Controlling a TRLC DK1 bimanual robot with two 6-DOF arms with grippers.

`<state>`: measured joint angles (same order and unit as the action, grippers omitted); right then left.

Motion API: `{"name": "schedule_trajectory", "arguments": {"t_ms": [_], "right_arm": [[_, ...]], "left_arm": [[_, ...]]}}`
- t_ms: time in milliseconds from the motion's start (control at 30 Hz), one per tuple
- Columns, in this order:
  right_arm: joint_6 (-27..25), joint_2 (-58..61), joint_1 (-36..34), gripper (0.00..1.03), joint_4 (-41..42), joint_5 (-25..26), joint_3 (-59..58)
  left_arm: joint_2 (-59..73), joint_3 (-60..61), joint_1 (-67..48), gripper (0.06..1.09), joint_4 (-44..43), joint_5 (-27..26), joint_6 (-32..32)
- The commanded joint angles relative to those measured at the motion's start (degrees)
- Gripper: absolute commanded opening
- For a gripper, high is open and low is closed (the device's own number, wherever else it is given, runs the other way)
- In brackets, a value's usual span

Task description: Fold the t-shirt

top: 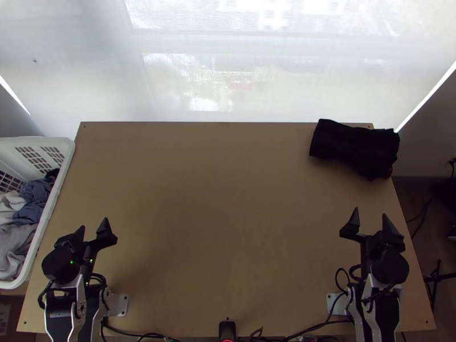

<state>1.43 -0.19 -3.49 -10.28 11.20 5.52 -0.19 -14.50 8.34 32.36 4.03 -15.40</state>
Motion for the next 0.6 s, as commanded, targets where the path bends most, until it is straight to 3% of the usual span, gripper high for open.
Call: {"name": "schedule_trajectory", "arguments": {"t_ms": [0, 167, 300, 367, 567], "right_arm": [[-8.81, 0.01, -0.03, 0.99, 3.52, 0.49, 0.81], [-14.18, 0.36, 1.99, 0.99, 1.67, -0.30, 4.41], [-16.72, 1.77, -3.02, 0.98, 0.53, -4.79, 8.63], [-18.57, 4.93, -2.93, 0.98, -1.93, -4.43, 11.62], [-16.20, 15.65, -3.55, 0.98, -14.41, -2.76, 24.36]], "left_arm": [[0.01, -0.09, 0.01, 1.04, -0.02, -0.08, 0.11], [0.01, 0.00, 0.01, 1.04, -0.02, 0.01, 0.11], [0.01, 0.00, 0.01, 1.04, -0.02, 0.01, 0.11], [0.01, 0.00, 0.01, 1.04, -0.02, -0.08, 0.11], [0.01, 0.00, 0.01, 1.04, -0.02, -0.08, 0.11]]}}
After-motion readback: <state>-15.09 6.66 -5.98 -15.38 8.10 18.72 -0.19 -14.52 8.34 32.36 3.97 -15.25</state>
